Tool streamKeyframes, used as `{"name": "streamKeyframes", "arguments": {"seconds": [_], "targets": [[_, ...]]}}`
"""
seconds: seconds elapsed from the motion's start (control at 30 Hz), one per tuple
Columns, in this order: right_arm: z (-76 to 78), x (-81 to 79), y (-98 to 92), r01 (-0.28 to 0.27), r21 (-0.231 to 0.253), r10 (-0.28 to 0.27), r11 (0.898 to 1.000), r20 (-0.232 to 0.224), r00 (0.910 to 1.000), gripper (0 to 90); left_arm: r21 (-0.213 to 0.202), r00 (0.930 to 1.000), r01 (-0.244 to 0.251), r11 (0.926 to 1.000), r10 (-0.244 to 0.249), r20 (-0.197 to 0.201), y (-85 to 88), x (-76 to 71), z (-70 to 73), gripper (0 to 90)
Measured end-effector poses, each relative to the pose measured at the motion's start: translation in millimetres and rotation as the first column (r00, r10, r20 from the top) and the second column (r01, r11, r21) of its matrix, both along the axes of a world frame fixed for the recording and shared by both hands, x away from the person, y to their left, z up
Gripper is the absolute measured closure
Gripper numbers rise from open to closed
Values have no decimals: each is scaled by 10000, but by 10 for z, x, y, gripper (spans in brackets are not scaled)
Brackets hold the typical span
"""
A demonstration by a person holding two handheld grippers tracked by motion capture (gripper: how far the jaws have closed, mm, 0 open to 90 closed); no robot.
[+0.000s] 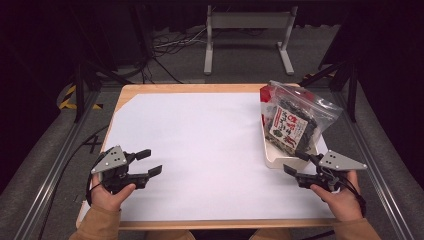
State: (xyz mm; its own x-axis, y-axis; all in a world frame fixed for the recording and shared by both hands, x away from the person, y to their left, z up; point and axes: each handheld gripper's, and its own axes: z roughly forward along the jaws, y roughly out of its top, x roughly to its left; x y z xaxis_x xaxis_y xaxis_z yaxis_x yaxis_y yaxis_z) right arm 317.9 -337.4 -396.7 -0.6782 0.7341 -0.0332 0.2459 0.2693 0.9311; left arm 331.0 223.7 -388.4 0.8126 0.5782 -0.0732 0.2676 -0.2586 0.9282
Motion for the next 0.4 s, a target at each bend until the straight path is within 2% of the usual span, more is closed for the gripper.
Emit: {"name": "streamKeyframes", "arguments": {"seconds": [0.4], "targets": [[8, -10, 4, 52, -73, -52, 10000, 77, 10000, 327, 96, 10000, 4, 10000, -4, -52, -1, -3, -12, 311]]}}
